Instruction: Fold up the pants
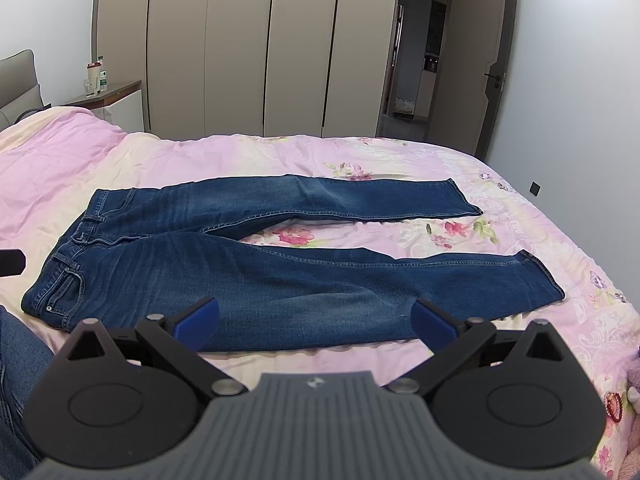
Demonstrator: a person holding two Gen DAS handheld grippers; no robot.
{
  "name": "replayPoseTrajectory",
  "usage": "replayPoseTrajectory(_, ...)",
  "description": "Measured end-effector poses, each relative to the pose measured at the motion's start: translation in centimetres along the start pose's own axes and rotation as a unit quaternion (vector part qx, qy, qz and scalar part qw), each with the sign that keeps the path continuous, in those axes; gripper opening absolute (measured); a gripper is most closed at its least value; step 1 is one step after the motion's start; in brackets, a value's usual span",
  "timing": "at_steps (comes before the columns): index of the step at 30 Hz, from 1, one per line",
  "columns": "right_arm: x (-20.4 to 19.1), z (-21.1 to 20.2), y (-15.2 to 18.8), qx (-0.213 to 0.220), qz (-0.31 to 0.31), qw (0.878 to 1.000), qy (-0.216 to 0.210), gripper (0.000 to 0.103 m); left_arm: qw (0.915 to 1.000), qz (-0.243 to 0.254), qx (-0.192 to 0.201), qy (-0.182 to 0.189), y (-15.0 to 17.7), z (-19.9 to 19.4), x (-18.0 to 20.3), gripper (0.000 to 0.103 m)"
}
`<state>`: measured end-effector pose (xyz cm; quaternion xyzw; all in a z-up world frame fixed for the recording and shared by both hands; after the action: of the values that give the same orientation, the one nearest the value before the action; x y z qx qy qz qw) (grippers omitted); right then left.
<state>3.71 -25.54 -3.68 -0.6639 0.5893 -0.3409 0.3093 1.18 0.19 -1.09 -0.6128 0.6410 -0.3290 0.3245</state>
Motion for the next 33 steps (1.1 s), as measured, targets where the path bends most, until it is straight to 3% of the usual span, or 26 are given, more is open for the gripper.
replayPoseTrajectory(33,-0.05,0.06,0.15,-0.002,-0.001,1.0,-0.002,0.098,1.0,0.001,-0.002,-0.002,0.22,-0.02,-0.11,0.08)
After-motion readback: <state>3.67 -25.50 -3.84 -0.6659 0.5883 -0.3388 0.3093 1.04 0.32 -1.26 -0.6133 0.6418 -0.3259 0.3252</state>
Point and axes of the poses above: each gripper's, at about its wrist camera, not at the fingertips, and z roughly the way its jaws point, x to its right, y to its underside, the point moved 2 cm from there along z, roughly the way its jaws point, and after that the axes turned 1 degree about -z, right-handed, at the moved point
